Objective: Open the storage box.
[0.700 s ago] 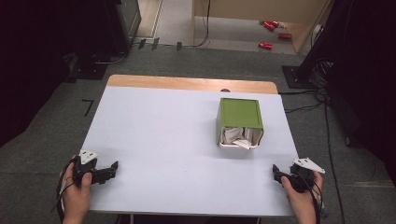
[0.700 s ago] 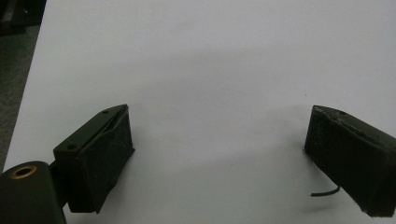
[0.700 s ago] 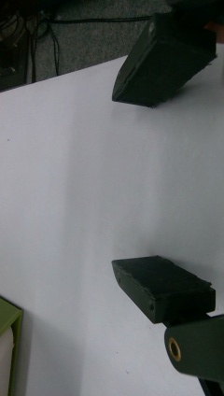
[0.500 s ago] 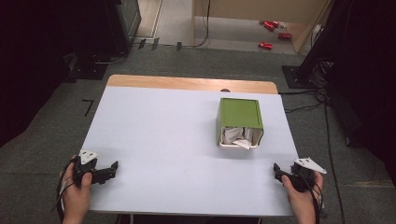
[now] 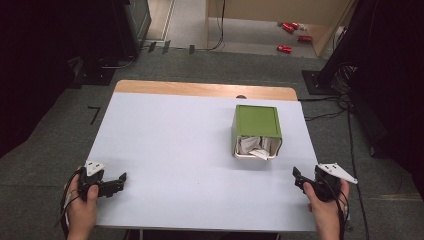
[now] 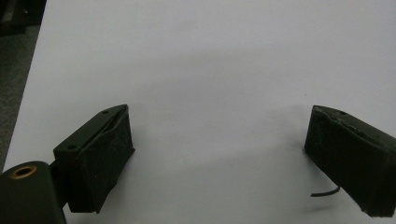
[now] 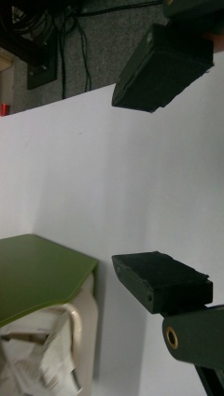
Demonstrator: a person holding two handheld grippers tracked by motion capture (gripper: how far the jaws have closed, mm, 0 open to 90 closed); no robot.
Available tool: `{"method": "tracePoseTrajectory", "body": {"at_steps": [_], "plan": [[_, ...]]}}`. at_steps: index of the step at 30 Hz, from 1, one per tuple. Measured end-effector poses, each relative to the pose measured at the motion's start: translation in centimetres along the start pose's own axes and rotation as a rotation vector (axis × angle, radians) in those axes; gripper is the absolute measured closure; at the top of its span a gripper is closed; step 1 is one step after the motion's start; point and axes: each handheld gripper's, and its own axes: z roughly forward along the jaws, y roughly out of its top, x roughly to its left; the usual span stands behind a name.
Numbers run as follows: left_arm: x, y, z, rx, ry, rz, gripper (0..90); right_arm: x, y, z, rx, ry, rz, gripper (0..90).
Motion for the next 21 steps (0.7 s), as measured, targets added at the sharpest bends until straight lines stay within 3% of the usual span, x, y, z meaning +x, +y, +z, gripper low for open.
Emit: {"method": "tracePoseTrajectory", "body": {"at_steps": [9,21], "plan": [[0.0,0.0,0.0,0.0,0.0,0.0,8.1,1.7,1.4,0.3,-0.032,0.038,0.002,21.8],[0.0,0.0,0.0,-0.001,0.0,0.0,8.1,4.6,2.9,2.2,-0.048,0.084,-0.026,23.9]]}}
